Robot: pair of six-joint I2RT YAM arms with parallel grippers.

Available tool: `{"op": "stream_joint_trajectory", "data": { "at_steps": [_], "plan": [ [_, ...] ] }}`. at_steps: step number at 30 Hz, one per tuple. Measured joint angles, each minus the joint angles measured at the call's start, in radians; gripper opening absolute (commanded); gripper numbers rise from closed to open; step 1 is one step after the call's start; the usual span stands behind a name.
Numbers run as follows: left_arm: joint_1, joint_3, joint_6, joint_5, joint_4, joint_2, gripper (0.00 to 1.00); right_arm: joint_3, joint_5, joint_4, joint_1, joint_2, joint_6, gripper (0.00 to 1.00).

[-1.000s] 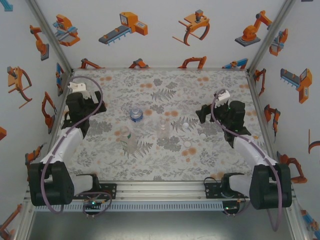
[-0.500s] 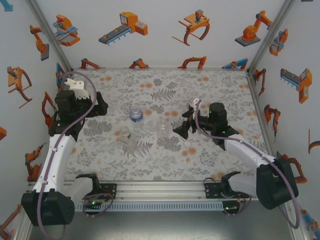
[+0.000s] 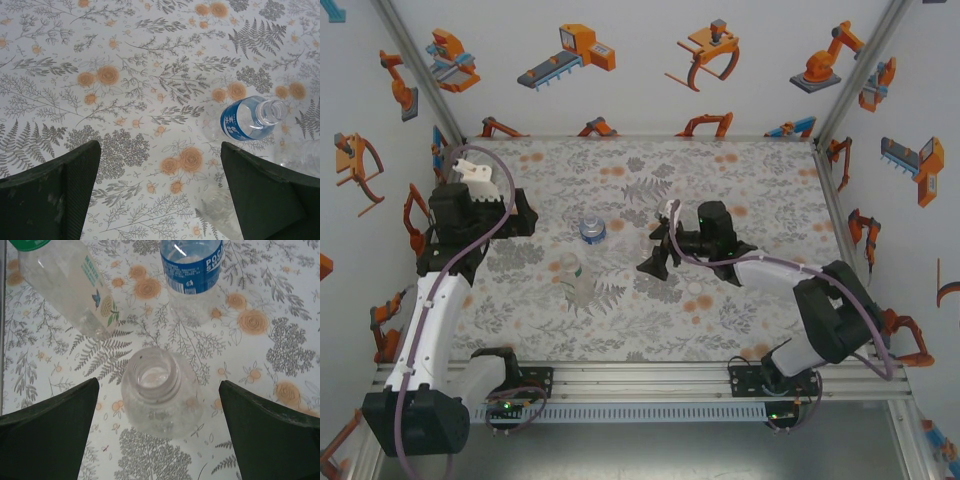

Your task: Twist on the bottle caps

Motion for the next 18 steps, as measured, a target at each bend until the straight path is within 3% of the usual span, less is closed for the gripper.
{"op": "stream_joint_trajectory", "data": {
  "at_steps": [7,18],
  "plan": [
    [0.003,-0.02,-0.004,0.012,0.014,-0.001,0.97,0.032,0.015,0.046,0.012,0.081,0.003,0.86],
    [0.014,-0.02,-0.011,0.037,0.02,0.0,0.97,0.04,0.015,0.061,0.016,0.1,0.003,0.66]
  ]
}}
